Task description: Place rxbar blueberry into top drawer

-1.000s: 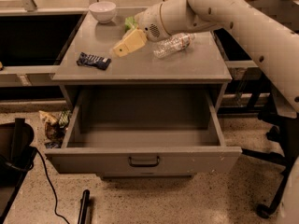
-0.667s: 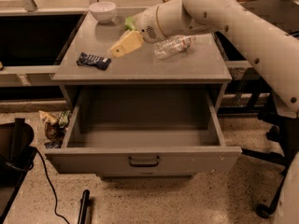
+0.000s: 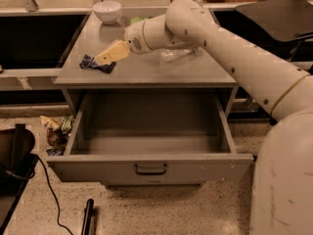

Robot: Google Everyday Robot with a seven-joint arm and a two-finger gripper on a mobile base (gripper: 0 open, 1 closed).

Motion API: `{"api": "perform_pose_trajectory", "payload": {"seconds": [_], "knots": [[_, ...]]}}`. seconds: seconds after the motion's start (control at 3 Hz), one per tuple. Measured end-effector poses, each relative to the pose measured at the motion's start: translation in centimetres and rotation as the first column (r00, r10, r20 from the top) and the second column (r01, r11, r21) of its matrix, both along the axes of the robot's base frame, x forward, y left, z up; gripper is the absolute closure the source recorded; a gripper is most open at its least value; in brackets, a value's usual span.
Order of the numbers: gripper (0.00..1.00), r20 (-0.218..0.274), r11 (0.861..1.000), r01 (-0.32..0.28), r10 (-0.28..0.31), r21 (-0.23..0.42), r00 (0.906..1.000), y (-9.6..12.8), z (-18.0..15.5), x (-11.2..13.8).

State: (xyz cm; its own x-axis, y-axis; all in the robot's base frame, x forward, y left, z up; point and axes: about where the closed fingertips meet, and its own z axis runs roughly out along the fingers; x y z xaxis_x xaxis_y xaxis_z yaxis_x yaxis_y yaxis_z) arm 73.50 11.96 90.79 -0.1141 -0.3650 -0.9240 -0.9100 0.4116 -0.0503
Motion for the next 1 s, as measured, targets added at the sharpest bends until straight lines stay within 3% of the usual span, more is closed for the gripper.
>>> {"api": "perform_pose_trajectory", "payload": {"seconds": [0.67,1.0], "knots": [[0.0,-0.07,1.0,-0.005,0.004,-0.01,0.9976,4.6,-4.1,2.2],[0.0,-0.099,1.0,0.022,-0.02,0.012,0.9949,5.4,-6.2,3.0]]}}
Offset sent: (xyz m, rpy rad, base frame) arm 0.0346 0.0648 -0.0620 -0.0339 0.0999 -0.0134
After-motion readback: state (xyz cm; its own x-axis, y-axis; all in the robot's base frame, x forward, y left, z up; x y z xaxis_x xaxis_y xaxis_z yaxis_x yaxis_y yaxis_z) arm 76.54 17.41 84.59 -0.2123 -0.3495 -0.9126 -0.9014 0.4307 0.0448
